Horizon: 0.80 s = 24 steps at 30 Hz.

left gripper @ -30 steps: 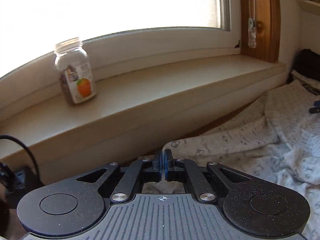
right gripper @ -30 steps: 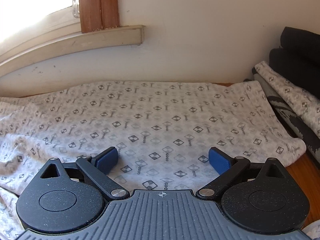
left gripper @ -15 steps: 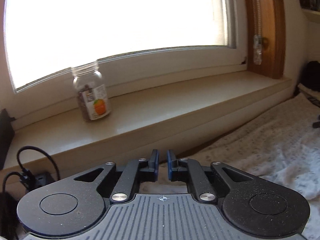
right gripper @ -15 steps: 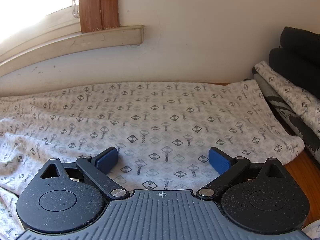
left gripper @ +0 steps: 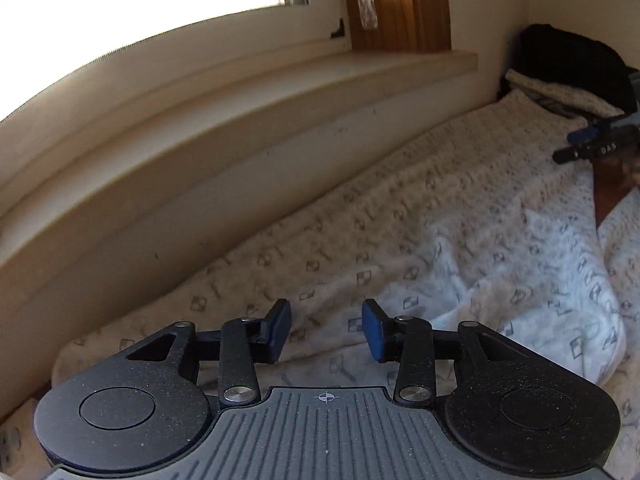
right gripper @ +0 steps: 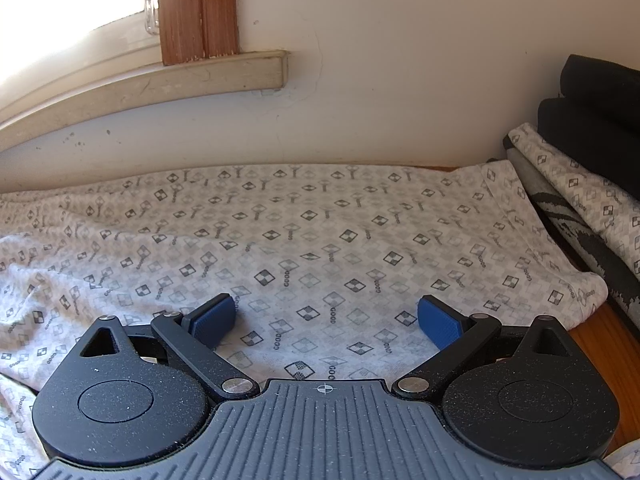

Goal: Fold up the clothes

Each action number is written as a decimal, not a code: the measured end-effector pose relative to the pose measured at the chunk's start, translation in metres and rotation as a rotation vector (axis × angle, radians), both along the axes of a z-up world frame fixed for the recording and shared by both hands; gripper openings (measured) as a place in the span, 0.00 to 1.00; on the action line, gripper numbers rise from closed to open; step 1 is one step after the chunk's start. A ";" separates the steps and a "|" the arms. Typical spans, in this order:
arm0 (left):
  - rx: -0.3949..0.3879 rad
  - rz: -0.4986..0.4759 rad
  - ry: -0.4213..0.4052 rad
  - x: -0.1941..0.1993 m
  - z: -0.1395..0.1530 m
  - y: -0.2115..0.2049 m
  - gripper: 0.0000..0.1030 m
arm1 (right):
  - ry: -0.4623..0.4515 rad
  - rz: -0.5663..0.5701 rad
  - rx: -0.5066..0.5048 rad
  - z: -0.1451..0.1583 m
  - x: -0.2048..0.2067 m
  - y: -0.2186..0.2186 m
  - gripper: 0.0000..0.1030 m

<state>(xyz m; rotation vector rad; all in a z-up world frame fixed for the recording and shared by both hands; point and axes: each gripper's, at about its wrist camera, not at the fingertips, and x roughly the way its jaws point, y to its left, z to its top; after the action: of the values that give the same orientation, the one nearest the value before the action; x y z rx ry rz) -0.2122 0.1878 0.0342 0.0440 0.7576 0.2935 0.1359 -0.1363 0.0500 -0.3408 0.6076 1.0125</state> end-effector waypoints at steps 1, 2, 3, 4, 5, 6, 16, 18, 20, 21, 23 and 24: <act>-0.004 -0.003 0.002 -0.003 -0.002 0.000 0.42 | 0.000 0.000 0.000 0.000 0.000 0.000 0.95; -0.008 -0.005 0.004 -0.007 -0.004 0.000 0.42 | 0.000 -0.001 0.000 0.000 0.000 0.000 0.95; -0.013 -0.007 0.004 -0.012 -0.005 0.000 0.42 | 0.000 -0.001 0.000 0.000 0.000 0.000 0.95; -0.021 -0.005 0.002 -0.019 -0.004 0.000 0.42 | 0.001 -0.001 0.000 0.000 0.000 0.000 0.95; -0.032 -0.001 0.002 -0.026 -0.004 0.000 0.42 | 0.003 -0.002 0.000 0.000 0.001 0.000 0.95; -0.039 0.000 0.007 -0.031 -0.003 0.001 0.42 | 0.004 -0.005 0.000 -0.001 0.001 0.000 0.95; -0.010 -0.028 0.059 -0.068 0.008 -0.002 0.43 | -0.009 -0.043 -0.005 -0.002 0.002 -0.001 0.96; 0.003 -0.025 0.049 -0.067 0.013 -0.004 0.44 | -0.009 -0.042 -0.004 -0.003 0.002 -0.001 0.96; 0.021 -0.014 -0.011 -0.062 0.021 -0.005 0.46 | -0.008 -0.041 -0.004 -0.003 0.002 -0.001 0.96; 0.012 -0.009 -0.039 -0.056 0.027 -0.004 0.46 | -0.008 -0.041 -0.004 -0.003 0.002 -0.001 0.96; -0.005 -0.014 -0.073 -0.039 0.035 -0.002 0.46 | -0.009 -0.042 -0.004 -0.004 0.001 -0.001 0.96; -0.012 -0.019 -0.083 -0.029 0.038 -0.001 0.46 | -0.008 -0.044 -0.004 -0.004 0.000 -0.001 0.96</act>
<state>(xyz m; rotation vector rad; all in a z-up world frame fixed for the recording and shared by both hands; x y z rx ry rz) -0.2408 0.1865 0.0721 0.0277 0.6761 0.2707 0.1360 -0.1373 0.0463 -0.3336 0.6073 0.9671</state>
